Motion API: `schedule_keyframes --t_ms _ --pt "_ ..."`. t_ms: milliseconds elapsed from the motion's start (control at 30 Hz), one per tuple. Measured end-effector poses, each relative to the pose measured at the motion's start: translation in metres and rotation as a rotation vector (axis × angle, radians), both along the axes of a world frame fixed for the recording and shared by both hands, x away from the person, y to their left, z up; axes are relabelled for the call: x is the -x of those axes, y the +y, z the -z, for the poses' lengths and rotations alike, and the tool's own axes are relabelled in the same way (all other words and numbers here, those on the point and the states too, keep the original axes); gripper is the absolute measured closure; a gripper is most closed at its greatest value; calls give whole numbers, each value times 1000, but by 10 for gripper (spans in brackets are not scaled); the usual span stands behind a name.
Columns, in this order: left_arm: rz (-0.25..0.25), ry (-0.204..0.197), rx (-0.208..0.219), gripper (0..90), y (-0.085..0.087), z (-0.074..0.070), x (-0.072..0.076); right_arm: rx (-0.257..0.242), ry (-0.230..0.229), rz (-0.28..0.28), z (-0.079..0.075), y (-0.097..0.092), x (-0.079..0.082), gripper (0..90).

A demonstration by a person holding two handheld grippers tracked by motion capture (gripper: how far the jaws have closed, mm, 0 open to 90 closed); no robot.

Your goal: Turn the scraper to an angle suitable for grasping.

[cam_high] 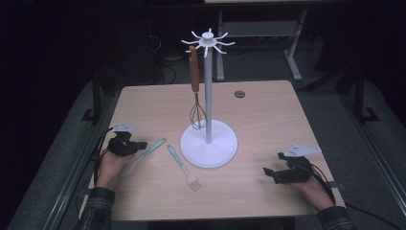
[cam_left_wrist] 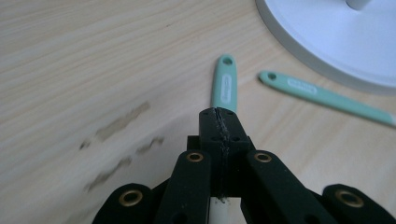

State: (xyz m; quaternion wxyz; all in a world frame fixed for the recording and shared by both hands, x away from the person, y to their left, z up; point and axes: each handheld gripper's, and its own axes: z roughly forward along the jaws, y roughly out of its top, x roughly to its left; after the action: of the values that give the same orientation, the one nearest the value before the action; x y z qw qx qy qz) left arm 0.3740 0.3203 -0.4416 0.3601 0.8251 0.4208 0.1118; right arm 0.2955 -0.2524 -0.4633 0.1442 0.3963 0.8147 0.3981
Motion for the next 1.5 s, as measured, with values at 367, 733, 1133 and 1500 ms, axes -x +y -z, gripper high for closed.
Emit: schedule_keyframes --t_ms 367,733,1133,1500 --pt "1 11 -60 732 13 9 31 3 -4 -1 -1 0 1 133" --pt "7 -1 -114 739 10 16 33 1 -6 -1 -1 0 1 134" --pt "-15 16 -97 817 6 16 34 2 -8 -3 -1 0 1 134" --pt "-55 -4 3 822 14 4 39 -14 0 3 -2 -1 1 141"
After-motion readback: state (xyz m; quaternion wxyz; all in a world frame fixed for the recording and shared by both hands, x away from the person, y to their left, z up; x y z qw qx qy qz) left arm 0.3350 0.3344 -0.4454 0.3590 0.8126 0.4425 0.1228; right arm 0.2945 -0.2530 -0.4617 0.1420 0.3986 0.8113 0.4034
